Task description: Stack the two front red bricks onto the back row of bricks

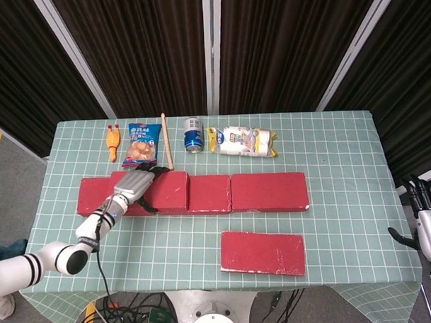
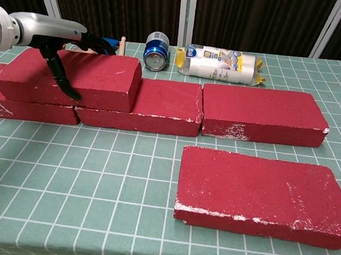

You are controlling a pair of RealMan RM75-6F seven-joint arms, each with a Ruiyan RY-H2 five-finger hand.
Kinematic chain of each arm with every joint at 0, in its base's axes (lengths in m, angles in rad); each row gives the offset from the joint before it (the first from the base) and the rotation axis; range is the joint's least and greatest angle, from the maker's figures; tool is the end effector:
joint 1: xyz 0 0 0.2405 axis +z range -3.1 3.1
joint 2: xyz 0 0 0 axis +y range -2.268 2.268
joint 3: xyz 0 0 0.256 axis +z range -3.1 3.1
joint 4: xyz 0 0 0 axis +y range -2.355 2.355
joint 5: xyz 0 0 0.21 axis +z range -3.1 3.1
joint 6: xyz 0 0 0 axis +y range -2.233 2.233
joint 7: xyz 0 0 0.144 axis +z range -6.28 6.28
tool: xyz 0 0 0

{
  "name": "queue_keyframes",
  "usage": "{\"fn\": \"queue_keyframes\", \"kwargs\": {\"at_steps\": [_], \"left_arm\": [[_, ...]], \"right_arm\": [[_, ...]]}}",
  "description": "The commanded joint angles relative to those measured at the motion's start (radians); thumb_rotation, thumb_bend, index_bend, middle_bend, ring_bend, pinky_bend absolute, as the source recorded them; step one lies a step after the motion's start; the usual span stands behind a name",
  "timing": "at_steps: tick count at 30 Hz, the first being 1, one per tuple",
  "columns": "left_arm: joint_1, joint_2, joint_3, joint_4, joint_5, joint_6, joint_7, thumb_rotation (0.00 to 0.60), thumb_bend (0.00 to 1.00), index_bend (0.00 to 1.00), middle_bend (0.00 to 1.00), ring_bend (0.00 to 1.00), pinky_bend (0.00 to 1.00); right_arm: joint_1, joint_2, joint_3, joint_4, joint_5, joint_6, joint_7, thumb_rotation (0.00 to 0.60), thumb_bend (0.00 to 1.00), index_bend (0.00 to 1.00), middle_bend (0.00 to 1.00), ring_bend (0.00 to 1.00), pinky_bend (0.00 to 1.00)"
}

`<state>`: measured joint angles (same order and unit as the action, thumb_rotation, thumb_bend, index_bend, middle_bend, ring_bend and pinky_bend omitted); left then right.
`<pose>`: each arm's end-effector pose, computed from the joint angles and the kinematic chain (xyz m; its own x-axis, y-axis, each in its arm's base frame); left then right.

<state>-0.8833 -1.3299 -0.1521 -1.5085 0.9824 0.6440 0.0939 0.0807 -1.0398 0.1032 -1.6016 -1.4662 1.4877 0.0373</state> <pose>-0.1536 0.3759 0.0198 0.3813 0.5004 0.7773 0.9150 -0.3244 -0.2401 -0.3179 -0.1911 0.1963 0.4355 0.0595 0.8982 -0.9002 0.0274 0.4346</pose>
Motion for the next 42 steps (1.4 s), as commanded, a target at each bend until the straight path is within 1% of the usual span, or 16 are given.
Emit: {"fn": "queue_keyframes", "kwargs": {"at_steps": [1,26,29,34,39,42], "left_arm": [[-0.002,0.001,0.002,-0.001,0.001,0.0,0.0,0.6,0.0,0.19,0.18,0.0,0.0],[-0.012,-0.008,0.021,0.014,-0.017,0.001,-0.01,0.6,0.0,0.19,0.17,0.0,0.0],[-0.015,-0.008,0.025,0.015,-0.018,-0.009,-0.012,0.6,0.0,0.17,0.14,0.0,0.0],[-0.017,-0.016,0.026,0.018,-0.016,-0.01,-0.017,0.6,0.0,0.11,0.07,0.0,0.0],[-0.016,-0.019,0.027,0.022,-0.011,-0.004,-0.02,0.6,0.0,0.07,0.01,0.0,0.0],[-0.013,-0.02,0.026,0.022,-0.007,0.005,-0.023,0.6,0.0,0.05,0.0,0.0,0.0]], "right_arm": [[0.0,0.0,0.0,0.001,0.001,-0.001,0.0,0.6,0.07,0.0,0.0,0.0,0.0],[0.002,-0.004,-0.001,0.004,0.008,-0.009,-0.002,0.6,0.07,0.0,0.0,0.0,0.0],[0.001,-0.004,-0.001,0.004,0.008,-0.009,-0.001,0.6,0.07,0.0,0.0,0.0,0.0],[0.002,-0.003,-0.001,0.004,0.01,-0.012,0.0,0.6,0.07,0.0,0.0,0.0,0.0],[0.0,-0.002,0.0,0.006,0.012,-0.009,0.003,0.6,0.07,0.0,0.0,0.0,0.0],[0.0,-0.003,0.0,0.006,0.016,-0.011,0.003,0.6,0.07,0.0,0.0,0.0,0.0]]}}
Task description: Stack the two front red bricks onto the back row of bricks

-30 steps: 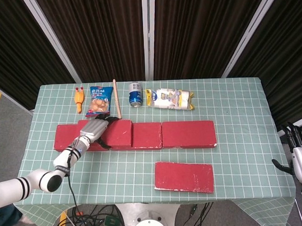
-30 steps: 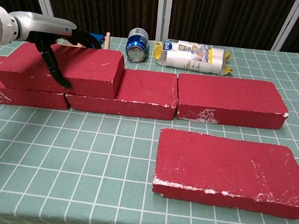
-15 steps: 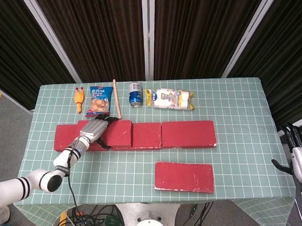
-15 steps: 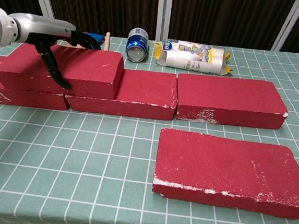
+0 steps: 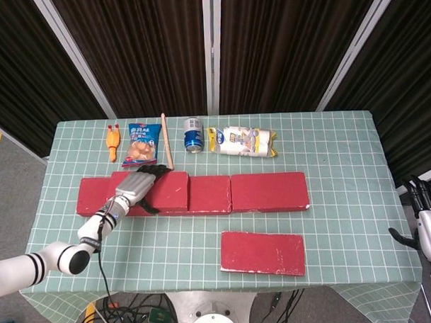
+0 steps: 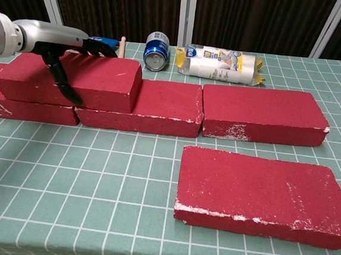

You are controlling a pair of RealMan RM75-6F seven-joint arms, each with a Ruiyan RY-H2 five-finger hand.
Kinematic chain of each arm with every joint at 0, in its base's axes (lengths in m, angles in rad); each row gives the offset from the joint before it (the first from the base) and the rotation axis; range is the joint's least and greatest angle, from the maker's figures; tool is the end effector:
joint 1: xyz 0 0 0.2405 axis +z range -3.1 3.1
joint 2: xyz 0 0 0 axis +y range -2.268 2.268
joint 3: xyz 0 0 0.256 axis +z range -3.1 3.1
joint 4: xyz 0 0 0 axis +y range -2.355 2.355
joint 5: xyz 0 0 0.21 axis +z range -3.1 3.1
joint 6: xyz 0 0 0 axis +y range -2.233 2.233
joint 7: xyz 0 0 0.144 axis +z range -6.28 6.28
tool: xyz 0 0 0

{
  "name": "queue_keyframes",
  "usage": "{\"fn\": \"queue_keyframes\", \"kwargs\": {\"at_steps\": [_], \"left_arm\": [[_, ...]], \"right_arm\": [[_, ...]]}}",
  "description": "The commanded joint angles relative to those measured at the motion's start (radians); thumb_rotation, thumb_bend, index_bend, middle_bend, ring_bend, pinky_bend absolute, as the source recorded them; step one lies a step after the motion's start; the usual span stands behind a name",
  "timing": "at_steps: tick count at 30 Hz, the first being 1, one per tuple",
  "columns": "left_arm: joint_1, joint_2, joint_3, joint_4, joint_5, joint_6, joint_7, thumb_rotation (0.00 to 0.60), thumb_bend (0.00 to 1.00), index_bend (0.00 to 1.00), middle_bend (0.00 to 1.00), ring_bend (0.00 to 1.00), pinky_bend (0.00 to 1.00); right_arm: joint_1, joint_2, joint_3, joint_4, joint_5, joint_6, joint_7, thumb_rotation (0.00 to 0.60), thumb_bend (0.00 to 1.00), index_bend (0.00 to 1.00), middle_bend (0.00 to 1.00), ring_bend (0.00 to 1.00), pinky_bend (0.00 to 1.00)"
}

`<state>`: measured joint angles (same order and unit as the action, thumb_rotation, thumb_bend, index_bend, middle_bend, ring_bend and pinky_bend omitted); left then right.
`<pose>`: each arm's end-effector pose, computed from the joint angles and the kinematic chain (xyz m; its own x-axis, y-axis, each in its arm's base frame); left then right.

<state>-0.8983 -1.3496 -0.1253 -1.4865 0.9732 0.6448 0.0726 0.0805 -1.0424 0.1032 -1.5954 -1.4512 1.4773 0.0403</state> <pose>-0.1571 0.3754 0.0124 0.3743 0.5181 0.7691 0.9196 -0.3142 -0.2359 -0.3216 -0.1911 0.1958 0.4347 0.0501 0.8992 -0.9004 0.0434 0.4329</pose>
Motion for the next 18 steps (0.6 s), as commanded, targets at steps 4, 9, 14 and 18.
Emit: {"fn": "queue_keyframes", "kwargs": {"at_steps": [4,9,14,18], "left_arm": [[0.005,0.0,-0.001,-0.002,0.011,0.01,-0.007,0.6,0.0,0.04,0.0,0.0,0.0],[0.006,0.001,0.0,-0.005,0.016,0.012,-0.006,0.6,0.0,0.04,0.0,0.0,0.0],[0.008,0.005,-0.001,-0.013,0.022,0.019,-0.008,0.6,0.0,0.04,0.0,0.0,0.0],[0.012,0.017,-0.003,-0.036,0.035,0.035,-0.005,0.6,0.0,0.04,0.0,0.0,0.0]], "right_arm": [[0.001,-0.001,0.001,-0.001,0.002,-0.002,-0.003,0.6,0.07,0.0,0.0,0.0,0.0],[0.001,-0.001,0.0,-0.004,0.001,-0.002,-0.008,0.6,0.08,0.0,0.0,0.0,0.0],[0.0,-0.001,0.0,-0.006,0.002,-0.001,-0.009,0.6,0.08,0.0,0.0,0.0,0.0],[0.0,0.006,-0.002,-0.011,-0.005,0.0,-0.01,0.6,0.07,0.0,0.0,0.0,0.0]]}}
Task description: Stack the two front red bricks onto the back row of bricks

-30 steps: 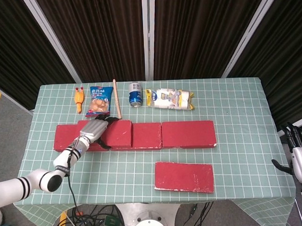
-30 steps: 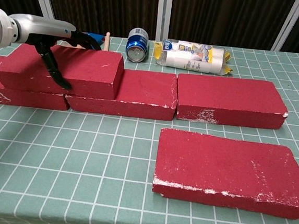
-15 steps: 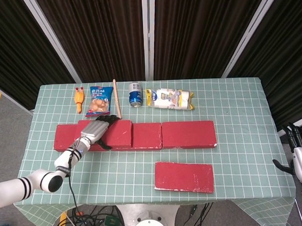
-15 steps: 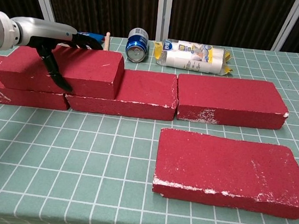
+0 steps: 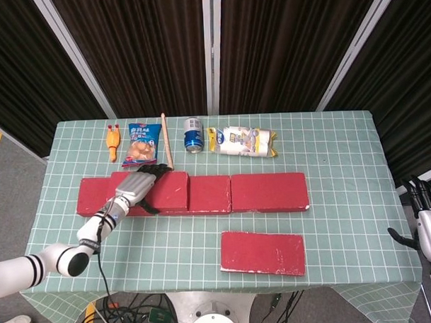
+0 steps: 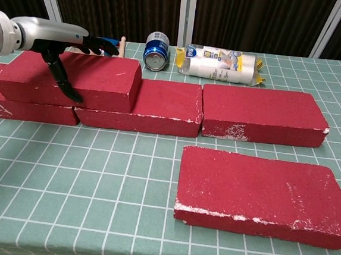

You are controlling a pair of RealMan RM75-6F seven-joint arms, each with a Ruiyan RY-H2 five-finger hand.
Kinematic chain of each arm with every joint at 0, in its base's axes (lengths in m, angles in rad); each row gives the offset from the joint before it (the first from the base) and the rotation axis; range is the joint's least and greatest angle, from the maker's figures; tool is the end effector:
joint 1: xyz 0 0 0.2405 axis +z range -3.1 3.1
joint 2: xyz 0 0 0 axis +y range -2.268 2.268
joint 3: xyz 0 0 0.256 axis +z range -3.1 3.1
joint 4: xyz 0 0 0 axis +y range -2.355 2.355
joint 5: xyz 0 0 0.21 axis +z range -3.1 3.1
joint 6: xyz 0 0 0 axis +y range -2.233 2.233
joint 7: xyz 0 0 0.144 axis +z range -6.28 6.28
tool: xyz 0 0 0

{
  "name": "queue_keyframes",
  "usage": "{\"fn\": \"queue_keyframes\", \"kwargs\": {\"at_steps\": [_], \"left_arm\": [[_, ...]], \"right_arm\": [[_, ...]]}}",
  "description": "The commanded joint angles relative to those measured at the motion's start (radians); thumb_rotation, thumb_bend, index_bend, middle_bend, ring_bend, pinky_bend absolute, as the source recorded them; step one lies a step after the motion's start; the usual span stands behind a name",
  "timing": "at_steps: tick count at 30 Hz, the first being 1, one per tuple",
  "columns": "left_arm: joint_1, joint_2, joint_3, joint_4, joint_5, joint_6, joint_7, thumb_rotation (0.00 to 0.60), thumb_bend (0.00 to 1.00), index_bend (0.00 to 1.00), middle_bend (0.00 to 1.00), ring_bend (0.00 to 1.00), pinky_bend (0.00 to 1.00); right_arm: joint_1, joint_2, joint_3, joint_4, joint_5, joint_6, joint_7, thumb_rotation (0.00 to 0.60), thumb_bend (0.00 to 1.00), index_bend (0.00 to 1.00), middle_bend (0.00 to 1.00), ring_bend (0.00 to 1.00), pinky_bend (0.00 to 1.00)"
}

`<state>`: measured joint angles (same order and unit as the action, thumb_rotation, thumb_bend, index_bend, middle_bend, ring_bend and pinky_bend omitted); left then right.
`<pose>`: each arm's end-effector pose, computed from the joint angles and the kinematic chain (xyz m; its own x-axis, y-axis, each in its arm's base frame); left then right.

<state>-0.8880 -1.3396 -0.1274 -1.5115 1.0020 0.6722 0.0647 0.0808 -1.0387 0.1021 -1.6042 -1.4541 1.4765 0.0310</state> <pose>-0.1534 0.3716 0.0157 0.3727 0.5014 0.7808 0.9165 -0.3305 -0.2253 -0.3199 -0.1909 0.1955 0.4389 0.0474 0.8973 -0.8984 0.0397 0.4373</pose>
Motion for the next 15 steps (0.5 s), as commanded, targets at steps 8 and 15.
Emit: {"fn": "queue_keyframes", "kwargs": {"at_steps": [8,15], "left_arm": [[0.014,0.063,-0.009,-0.099,0.018,0.052,0.022,0.6,0.0,0.03,0.0,0.0,0.0],[0.083,0.236,0.002,-0.276,0.068,0.178,0.078,0.6,0.0,0.03,0.0,0.0,0.0]], "right_arm": [[0.002,0.01,-0.002,-0.022,-0.01,0.003,-0.02,0.6,0.07,0.0,0.0,0.0,0.0],[0.009,0.032,-0.011,-0.068,-0.043,0.002,-0.057,0.6,0.07,0.0,0.0,0.0,0.0]]}}
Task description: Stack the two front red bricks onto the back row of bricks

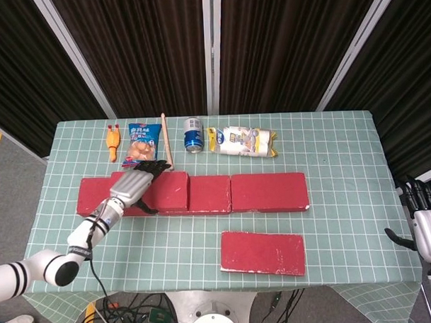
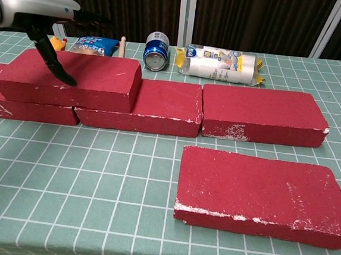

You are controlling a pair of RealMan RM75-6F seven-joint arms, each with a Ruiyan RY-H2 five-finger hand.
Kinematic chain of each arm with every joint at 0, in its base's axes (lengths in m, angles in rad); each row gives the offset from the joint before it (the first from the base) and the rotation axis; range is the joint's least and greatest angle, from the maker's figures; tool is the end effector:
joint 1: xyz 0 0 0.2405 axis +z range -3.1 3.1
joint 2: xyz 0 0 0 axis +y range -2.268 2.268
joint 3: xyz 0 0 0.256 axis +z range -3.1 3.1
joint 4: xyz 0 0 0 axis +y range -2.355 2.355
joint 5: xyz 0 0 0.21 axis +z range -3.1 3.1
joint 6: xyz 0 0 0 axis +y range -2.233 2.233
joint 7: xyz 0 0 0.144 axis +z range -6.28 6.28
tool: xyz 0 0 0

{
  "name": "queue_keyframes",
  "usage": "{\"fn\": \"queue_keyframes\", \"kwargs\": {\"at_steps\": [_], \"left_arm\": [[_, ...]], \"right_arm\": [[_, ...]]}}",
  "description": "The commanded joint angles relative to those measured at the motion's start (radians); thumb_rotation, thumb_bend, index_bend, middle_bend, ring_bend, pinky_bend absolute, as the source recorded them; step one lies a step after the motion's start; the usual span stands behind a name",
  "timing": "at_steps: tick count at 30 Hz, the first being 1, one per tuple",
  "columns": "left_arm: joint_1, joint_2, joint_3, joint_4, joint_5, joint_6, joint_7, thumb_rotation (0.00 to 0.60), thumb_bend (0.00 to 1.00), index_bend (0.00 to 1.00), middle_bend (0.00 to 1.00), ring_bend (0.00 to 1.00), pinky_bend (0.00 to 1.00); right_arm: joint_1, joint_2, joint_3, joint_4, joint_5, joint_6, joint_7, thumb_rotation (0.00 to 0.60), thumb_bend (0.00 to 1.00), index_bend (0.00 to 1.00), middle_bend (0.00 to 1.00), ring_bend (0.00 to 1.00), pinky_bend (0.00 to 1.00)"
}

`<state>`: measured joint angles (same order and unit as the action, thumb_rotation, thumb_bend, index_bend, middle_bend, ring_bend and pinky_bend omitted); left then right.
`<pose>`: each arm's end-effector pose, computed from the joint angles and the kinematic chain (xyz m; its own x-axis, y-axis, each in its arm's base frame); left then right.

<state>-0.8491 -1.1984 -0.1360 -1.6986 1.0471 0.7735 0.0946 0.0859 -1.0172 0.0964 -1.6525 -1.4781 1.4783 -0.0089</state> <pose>-0.1393 0.3539 0.0558 0.3828 0.4265 0.8195 0.8997 -0.3735 -0.2259 -0.3081 -0.1908 0.1948 0.4532 0.0422 0.8904 -0.8913 0.0079 0.4533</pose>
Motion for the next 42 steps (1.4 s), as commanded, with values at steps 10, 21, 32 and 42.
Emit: {"fn": "queue_keyframes", "kwargs": {"at_steps": [10,21,32,42], "left_arm": [[0.294,0.219,0.118,-0.222,0.121,0.46,0.187,0.6,0.0,0.03,0.0,0.0,0.0],[0.527,0.164,0.186,-0.099,0.251,0.683,0.047,0.6,0.0,0.03,0.0,0.0,0.0],[0.588,0.178,0.186,-0.042,0.268,0.639,-0.086,0.6,0.0,0.03,0.0,0.0,0.0],[0.621,0.169,0.176,0.022,0.325,0.63,-0.167,0.6,0.0,0.03,0.0,0.0,0.0]], "right_arm": [[0.039,0.02,-0.069,-0.122,-0.163,-0.051,-0.097,0.6,0.04,0.0,0.0,0.0,0.0],[0.134,-0.032,-0.174,-0.173,-0.294,-0.246,-0.045,0.6,0.0,0.0,0.0,0.0,0.0],[0.195,-0.153,-0.181,-0.242,-0.218,-0.418,-0.202,0.6,0.0,0.0,0.0,0.0,0.0],[0.206,-0.319,-0.135,-0.209,-0.065,-0.456,-0.344,0.6,0.0,0.0,0.0,0.0,0.0]]}}
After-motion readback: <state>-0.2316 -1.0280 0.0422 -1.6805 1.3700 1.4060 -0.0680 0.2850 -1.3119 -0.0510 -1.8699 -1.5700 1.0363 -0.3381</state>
